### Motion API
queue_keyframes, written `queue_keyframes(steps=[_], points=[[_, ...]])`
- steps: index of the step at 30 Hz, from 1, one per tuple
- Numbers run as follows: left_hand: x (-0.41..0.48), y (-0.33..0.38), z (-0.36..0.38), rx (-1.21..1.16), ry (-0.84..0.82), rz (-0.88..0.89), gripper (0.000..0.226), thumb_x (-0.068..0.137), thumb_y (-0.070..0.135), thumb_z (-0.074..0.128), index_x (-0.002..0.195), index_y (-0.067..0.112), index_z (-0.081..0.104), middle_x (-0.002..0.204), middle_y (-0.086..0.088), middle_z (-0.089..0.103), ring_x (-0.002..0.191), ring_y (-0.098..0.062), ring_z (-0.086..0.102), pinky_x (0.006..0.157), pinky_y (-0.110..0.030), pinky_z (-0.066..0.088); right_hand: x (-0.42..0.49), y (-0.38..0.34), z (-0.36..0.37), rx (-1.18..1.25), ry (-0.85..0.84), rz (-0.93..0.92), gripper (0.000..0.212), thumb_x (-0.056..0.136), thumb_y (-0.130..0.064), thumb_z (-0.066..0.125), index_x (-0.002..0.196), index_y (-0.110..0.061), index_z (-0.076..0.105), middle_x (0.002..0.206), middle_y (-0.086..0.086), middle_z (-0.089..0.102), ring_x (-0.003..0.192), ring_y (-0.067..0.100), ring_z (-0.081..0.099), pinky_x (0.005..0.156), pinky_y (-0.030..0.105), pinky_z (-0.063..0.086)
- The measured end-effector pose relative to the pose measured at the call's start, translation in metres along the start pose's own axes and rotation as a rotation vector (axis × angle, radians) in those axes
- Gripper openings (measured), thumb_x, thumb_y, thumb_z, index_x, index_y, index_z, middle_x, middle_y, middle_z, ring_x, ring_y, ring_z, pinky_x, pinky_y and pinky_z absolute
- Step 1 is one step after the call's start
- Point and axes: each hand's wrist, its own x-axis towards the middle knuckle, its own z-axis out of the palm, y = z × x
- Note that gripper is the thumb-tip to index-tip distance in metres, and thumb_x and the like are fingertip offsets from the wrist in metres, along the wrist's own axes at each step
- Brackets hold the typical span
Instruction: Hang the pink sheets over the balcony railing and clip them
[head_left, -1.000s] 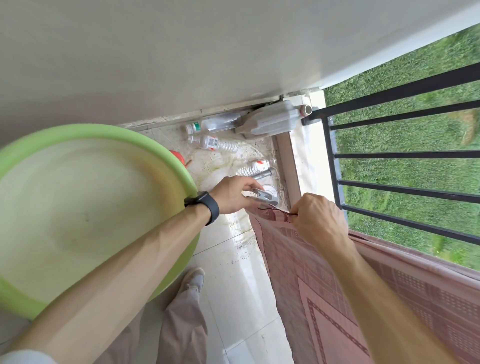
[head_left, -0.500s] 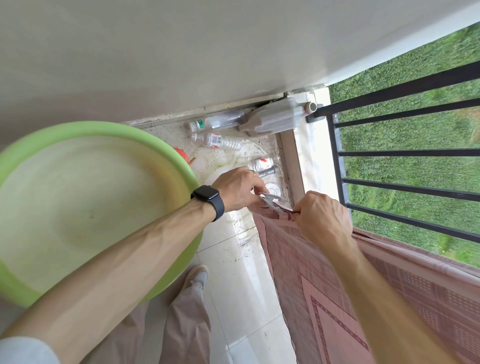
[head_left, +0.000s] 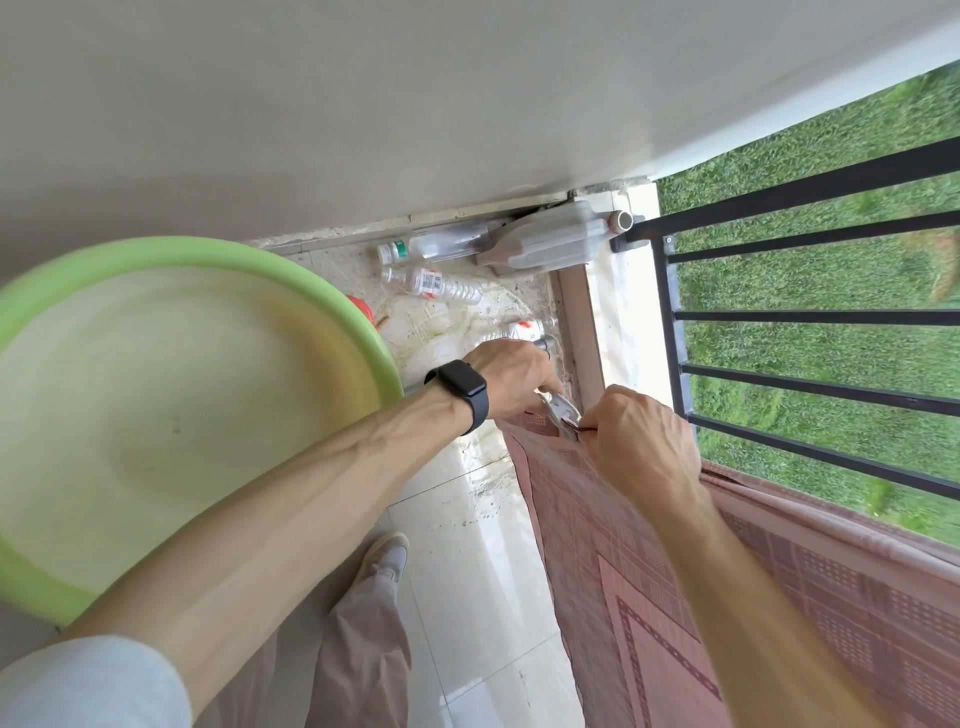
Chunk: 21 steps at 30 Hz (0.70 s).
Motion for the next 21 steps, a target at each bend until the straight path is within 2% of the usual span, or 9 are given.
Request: queue_keyframes(steps=[2,4,7,10,14,16,18,21], points=[[0.001,0.001,0.0,0.034,-0.002,0.023,0.036,0.095,0.022,0.058,0.127,0.037,0.063,0.125,0.004,0.064,0.107,-0.024,0.061,0.076,-0.031,0.048,0.0,0.0,0.0,0.016,0.01,0.013,0.017,0.094,-0.018,0.063,0.082,-0.018,0.075,0.092,-0.008,0.066,0.061,0.016,0.06,0.054,0.034,0.055],[0.003,0.002,0.002,0.054,0.001,0.022,0.041,0.095,0.016,0.055,0.13,0.038,0.06,0.127,0.003,0.063,0.107,-0.024,0.061,0.074,-0.031,0.048,0.001,0.001,0.001,0.017,0.028,0.03,0.015,0.093,-0.018,0.064,0.082,-0.02,0.074,0.088,-0.007,0.066,0.06,0.017,0.06,0.053,0.033,0.053],[0.002,0.0,0.007,0.071,0.016,0.005,0.048,0.093,0.009,0.052,0.13,0.038,0.059,0.126,0.002,0.063,0.103,-0.026,0.062,0.069,-0.03,0.046,0.001,-0.001,0.004,-0.014,0.033,0.06,0.015,0.092,-0.017,0.064,0.08,-0.021,0.073,0.078,-0.007,0.061,0.056,0.015,0.054,0.045,0.027,0.04],[-0.003,-0.001,0.012,0.075,0.027,-0.012,0.044,0.092,0.015,0.053,0.131,0.035,0.057,0.127,0.002,0.062,0.103,-0.026,0.061,0.068,-0.03,0.045,-0.001,-0.002,0.006,-0.082,0.04,0.048,0.019,0.094,-0.014,0.061,0.08,-0.021,0.072,0.082,-0.007,0.061,0.061,0.015,0.05,0.044,0.024,0.03],[-0.009,-0.001,0.016,0.016,0.047,-0.061,0.062,0.089,0.007,0.05,0.141,0.04,0.046,0.137,0.005,0.054,0.108,-0.024,0.06,0.076,-0.036,0.053,-0.01,-0.007,0.001,-0.113,0.001,-0.019,0.018,0.1,-0.011,0.05,0.098,-0.017,0.067,0.096,-0.003,0.057,0.08,0.016,0.05,0.063,0.028,0.047],[-0.013,0.002,0.015,0.016,0.056,-0.068,0.069,0.087,0.003,0.049,0.143,0.042,0.041,0.14,0.006,0.051,0.108,-0.024,0.06,0.073,-0.034,0.051,-0.015,-0.01,-0.003,-0.12,-0.041,-0.063,0.02,0.104,-0.014,0.044,0.106,-0.016,0.064,0.096,-0.002,0.051,0.085,0.015,0.046,0.072,0.029,0.046],[-0.018,0.006,0.012,-0.001,0.075,-0.087,0.07,0.087,0.002,0.05,0.141,0.045,0.042,0.139,0.009,0.051,0.107,-0.023,0.06,0.073,-0.034,0.052,-0.016,-0.011,-0.009,-0.121,-0.044,-0.096,0.021,0.105,-0.017,0.042,0.113,-0.018,0.062,0.1,-0.001,0.055,0.086,0.015,0.046,0.074,0.029,0.045],[-0.028,0.007,-0.002,0.002,0.071,-0.129,0.056,0.09,0.011,0.054,0.136,0.043,0.049,0.138,0.008,0.053,0.111,-0.022,0.058,0.08,-0.035,0.052,-0.021,-0.011,-0.023,-0.027,0.038,-0.098,0.02,0.104,-0.023,0.045,0.118,-0.02,0.06,0.103,-0.001,0.064,0.09,0.019,0.054,0.07,0.03,0.044]])
